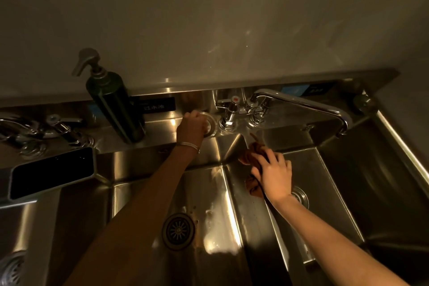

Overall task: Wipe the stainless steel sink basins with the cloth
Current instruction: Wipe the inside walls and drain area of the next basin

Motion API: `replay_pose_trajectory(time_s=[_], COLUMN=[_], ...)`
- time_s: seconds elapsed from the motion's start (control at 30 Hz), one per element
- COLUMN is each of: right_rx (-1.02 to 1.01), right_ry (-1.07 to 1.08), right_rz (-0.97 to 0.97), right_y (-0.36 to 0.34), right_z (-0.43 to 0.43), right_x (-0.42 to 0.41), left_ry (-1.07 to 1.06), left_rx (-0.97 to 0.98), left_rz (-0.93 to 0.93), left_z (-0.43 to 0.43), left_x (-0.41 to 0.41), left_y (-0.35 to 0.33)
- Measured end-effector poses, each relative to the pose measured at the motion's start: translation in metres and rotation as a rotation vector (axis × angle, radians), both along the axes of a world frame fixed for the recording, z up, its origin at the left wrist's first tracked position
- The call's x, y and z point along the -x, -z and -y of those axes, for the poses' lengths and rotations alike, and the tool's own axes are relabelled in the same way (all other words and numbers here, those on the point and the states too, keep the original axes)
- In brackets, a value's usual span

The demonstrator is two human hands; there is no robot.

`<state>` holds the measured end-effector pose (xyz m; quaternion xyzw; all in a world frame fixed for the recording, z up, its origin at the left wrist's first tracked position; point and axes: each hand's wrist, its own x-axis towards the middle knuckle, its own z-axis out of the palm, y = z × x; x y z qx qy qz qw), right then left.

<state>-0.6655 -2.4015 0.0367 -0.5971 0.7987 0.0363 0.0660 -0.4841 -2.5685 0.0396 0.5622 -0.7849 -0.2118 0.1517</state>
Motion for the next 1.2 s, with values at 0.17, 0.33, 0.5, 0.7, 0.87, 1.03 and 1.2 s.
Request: replay_pose_trajectory(time_s=[0.17, 0.33, 0.5, 0.7, 0.87, 1.03, 1.2], right_rx=[0.011, -0.003, -0.012, -0.032, 0.028, -0.030, -0.128], right_ry=[-0.046, -0.106, -0.261, -0.521, -0.662, -0.725, -0.854], right_rz=[-0.003, 0.015, 0.040, -0.032, 0.073, 0.052, 0.030], right_y=[-0.003, -0.007, -0.010, -0.004, 0.001, -0.002, -0.002], right_z=[0.006, 0.008, -0.005, -0.074, -0.140, -0.183, -0.220], right_x=[0.003, 0.007, 0.015, 0.015, 0.021, 0.016, 0.006], left_ry=[-0.065, -0.085, 0.007, -0.136, -0.205, -0.205, -0.170], left_rx=[0.099, 0.086, -0.088, -0.105, -0.098, -0.125, -0.090], left_rz=[-0.032, -0.005, 0.244, 0.295, 0.284, 0.289, 0.308], left_z=[-0.027, -0.113, -0.222, -0.338, -0.396, -0.429, -0.448], left_x=[-0.022, -0.067, -0.104, -0.109, -0.105, -0.109, -0.126], left_y=[-0.005, -0.012, -0.013, -0.008, 0.002, 0.009, 0.006])
